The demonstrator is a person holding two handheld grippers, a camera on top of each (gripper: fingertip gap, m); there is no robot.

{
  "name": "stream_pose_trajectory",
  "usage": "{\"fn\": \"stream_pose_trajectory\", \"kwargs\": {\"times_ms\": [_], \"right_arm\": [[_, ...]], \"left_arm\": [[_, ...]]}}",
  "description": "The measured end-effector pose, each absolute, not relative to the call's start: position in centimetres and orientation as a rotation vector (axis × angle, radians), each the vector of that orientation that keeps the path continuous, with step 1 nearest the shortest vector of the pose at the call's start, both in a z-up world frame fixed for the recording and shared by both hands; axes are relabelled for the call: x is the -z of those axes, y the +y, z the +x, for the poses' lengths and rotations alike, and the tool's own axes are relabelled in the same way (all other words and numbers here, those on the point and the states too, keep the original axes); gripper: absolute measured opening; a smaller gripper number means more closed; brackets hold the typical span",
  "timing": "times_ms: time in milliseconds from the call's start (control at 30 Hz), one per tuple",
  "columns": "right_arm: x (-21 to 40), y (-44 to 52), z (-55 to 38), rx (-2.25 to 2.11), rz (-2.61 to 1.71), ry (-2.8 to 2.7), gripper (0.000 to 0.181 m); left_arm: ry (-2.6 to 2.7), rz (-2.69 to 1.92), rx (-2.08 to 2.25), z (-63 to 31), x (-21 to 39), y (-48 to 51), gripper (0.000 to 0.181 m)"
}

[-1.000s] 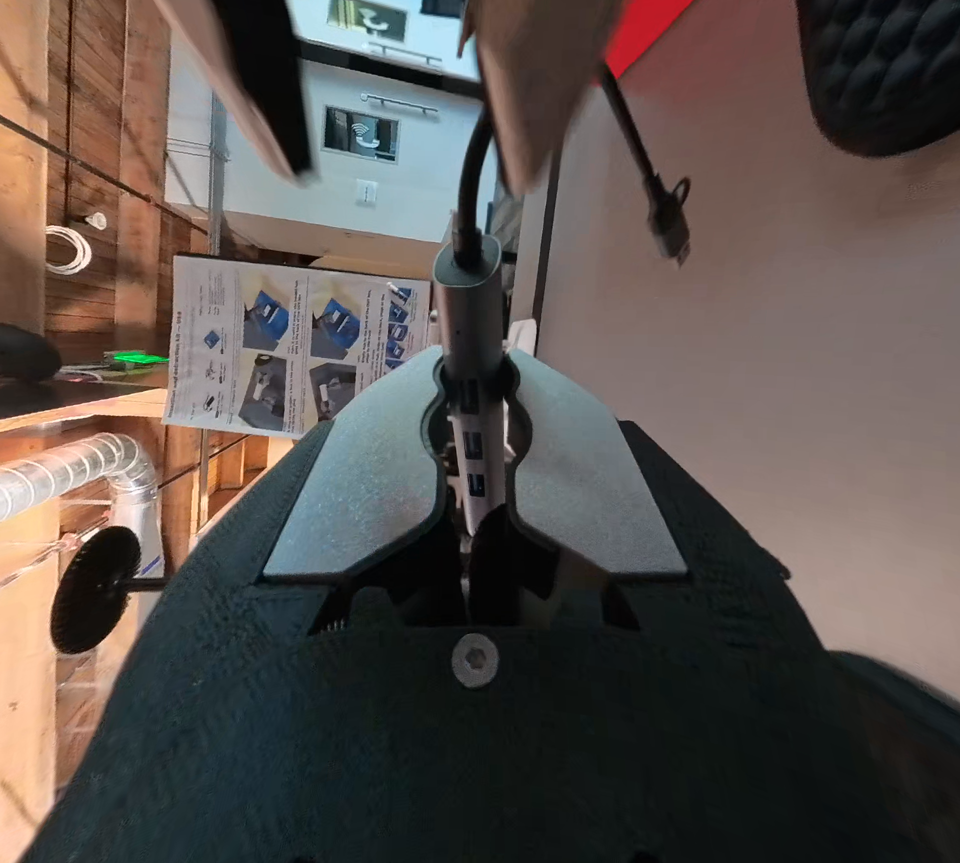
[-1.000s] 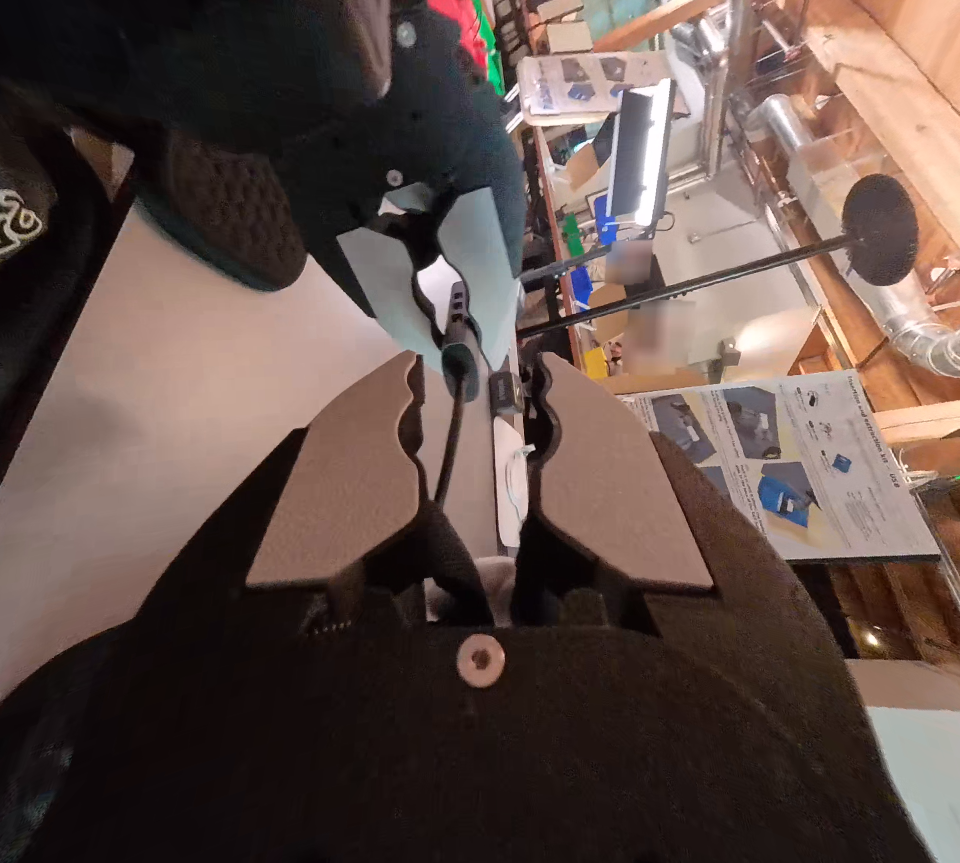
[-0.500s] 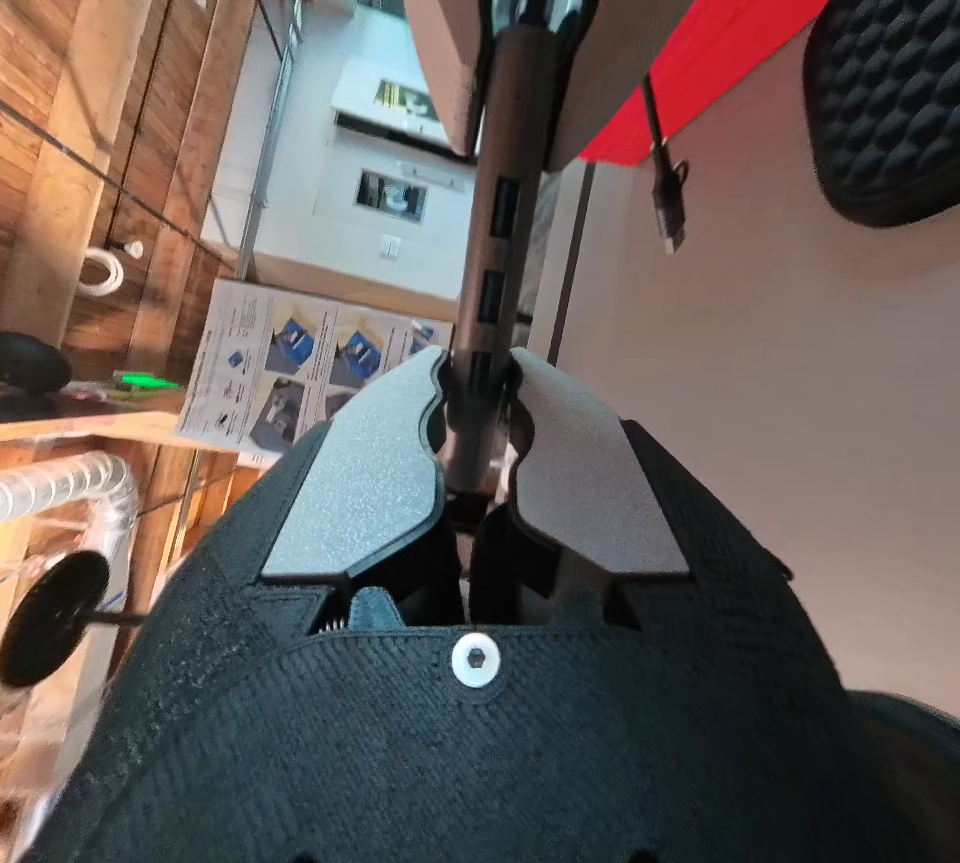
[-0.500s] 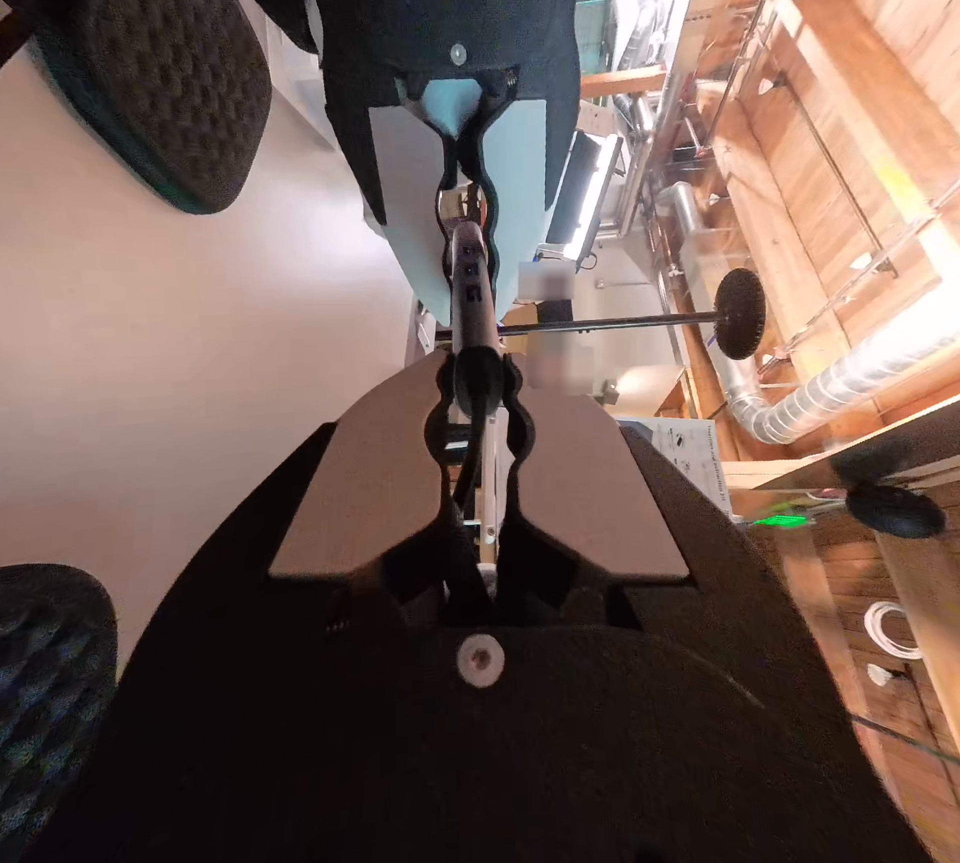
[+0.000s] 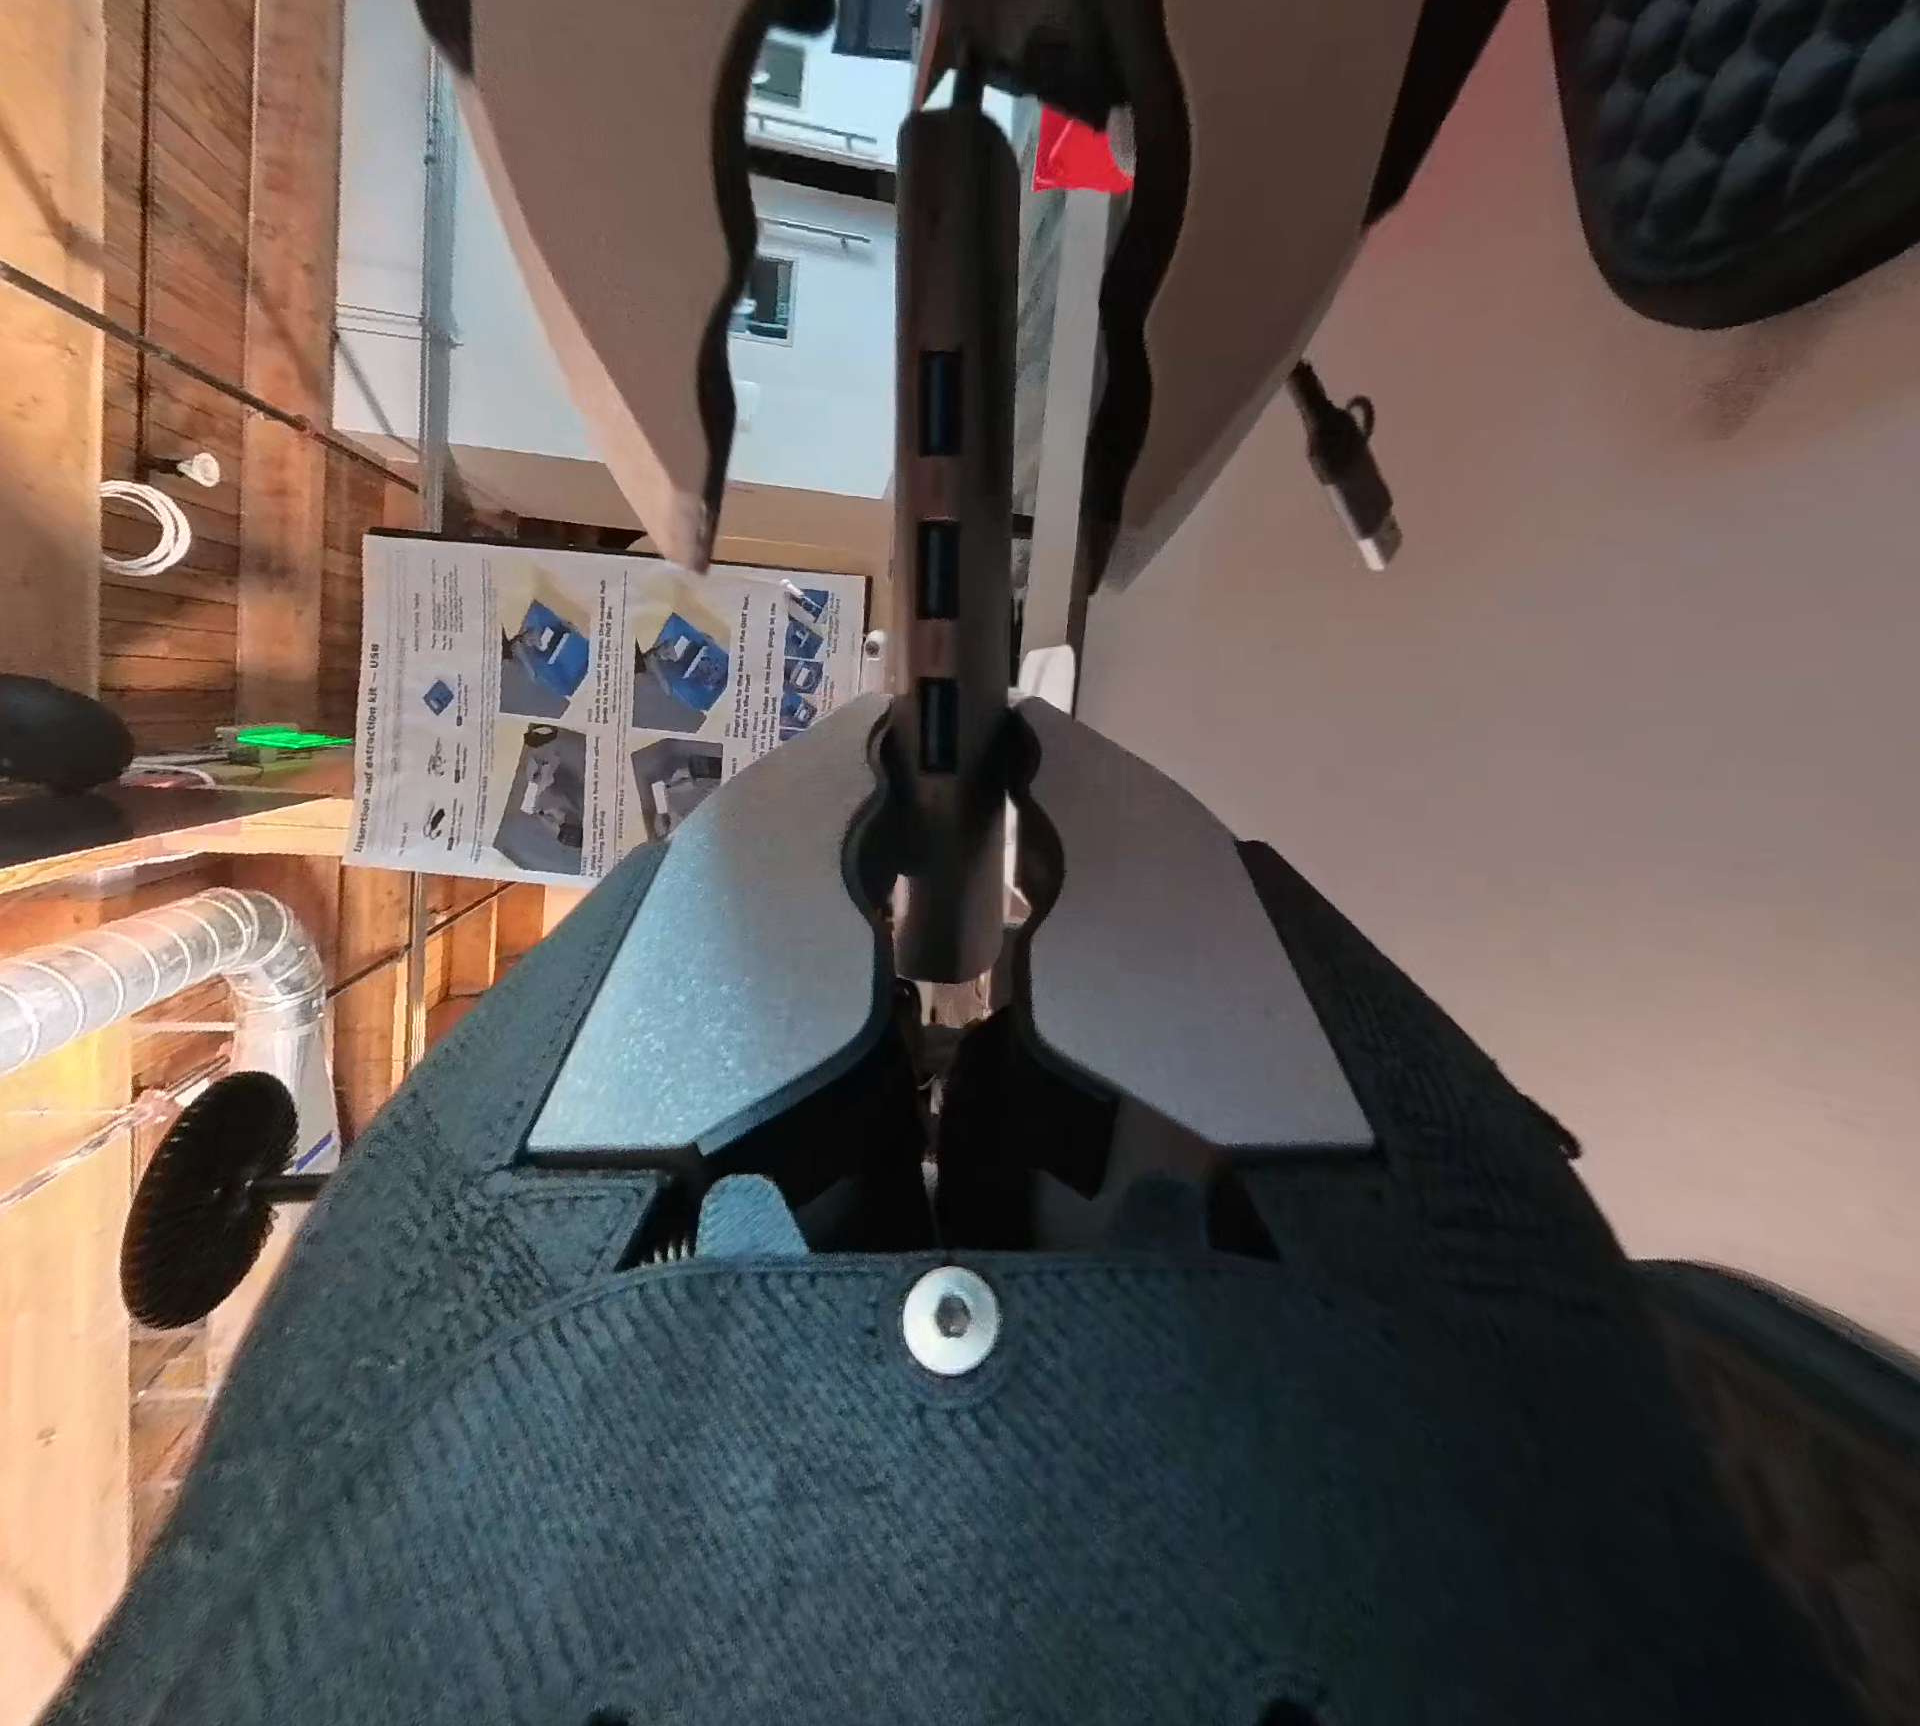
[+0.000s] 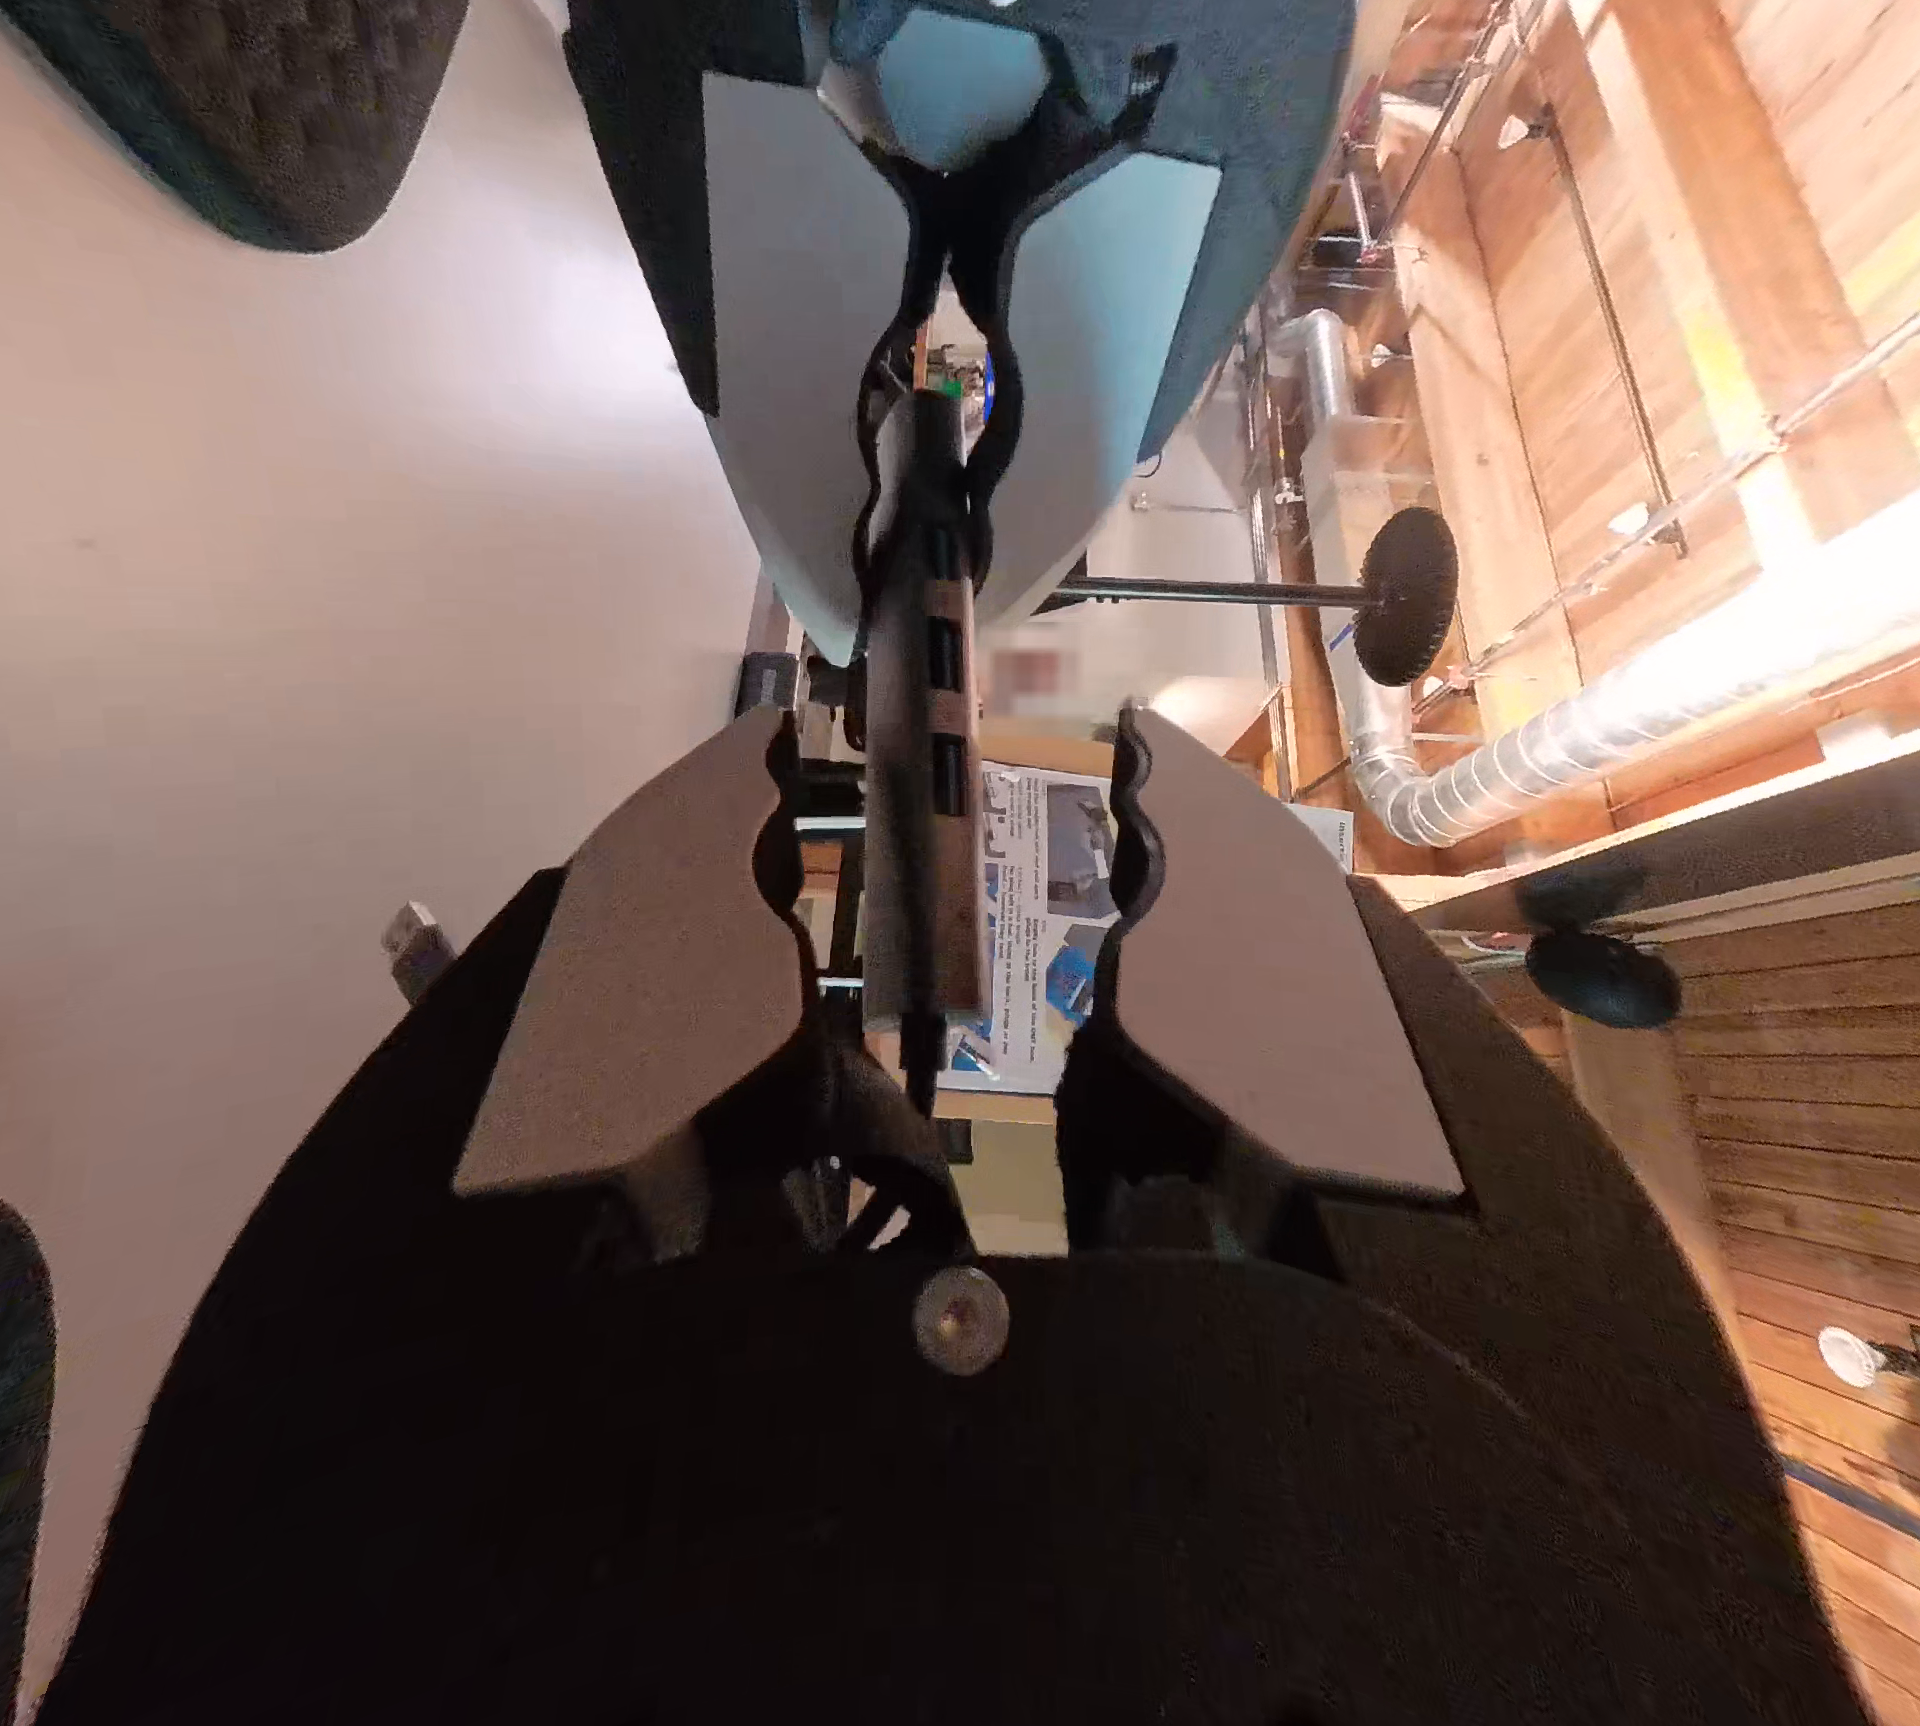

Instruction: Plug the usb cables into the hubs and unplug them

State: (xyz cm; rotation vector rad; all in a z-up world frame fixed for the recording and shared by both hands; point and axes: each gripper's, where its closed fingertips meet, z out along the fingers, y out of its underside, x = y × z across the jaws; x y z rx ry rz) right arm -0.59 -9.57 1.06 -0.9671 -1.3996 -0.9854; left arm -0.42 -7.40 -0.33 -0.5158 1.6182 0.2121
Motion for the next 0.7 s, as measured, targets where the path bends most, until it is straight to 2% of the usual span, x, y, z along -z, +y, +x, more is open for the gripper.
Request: {"fn": "stream_pose_trajectory", "kwargs": {"times_ms": [67, 167, 300, 333, 433, 500, 567, 700], "right_arm": [[-0.8, -9.0, -0.2, 1.045, -0.994, -1.396, 0.054], [-0.7, -8.0, 1.2, 1.181, -1.019, -1.381, 0.02], [-1.2, -7.8, 1.7, 1.231, -0.989, -1.368, 0.019], [-1.4, -7.8, 2.1, 1.243, -0.993, -1.361, 0.019], [-1.3, -7.4, 5.1, 1.32, -1.105, -1.335, 0.019], [-0.3, -6.9, 7.2, 1.318, -1.218, -1.346, 0.019], [1.7, -6.2, 9.4, 1.314, -1.368, -1.365, 0.019], [6.7, -4.8, 12.6, 1.271, -1.649, -1.443, 0.019]], "left_arm": [[1.615, -0.511, -0.237, -0.4, 0.3, -7.4, 0.017], [1.609, -0.485, -0.206, -0.3, 0.1, -8.1, 0.017], [1.584, -0.46, -0.171, -0.2, -0.3, -8.4, 0.017], [1.555, -0.453, -0.128, -0.3, -0.9, -8.5, 0.024], [1.42, -0.519, 0.065, -1.4, -3.6, -8.1, 0.071], [1.277, -0.584, 0.261, -2.8, -6.3, -7.3, 0.088], [1.101, -0.601, 0.466, -5.2, -9.4, -6.5, 0.094], [0.804, -0.59, 0.753, -10.6, -13.8, -5.1, 0.094]]}}
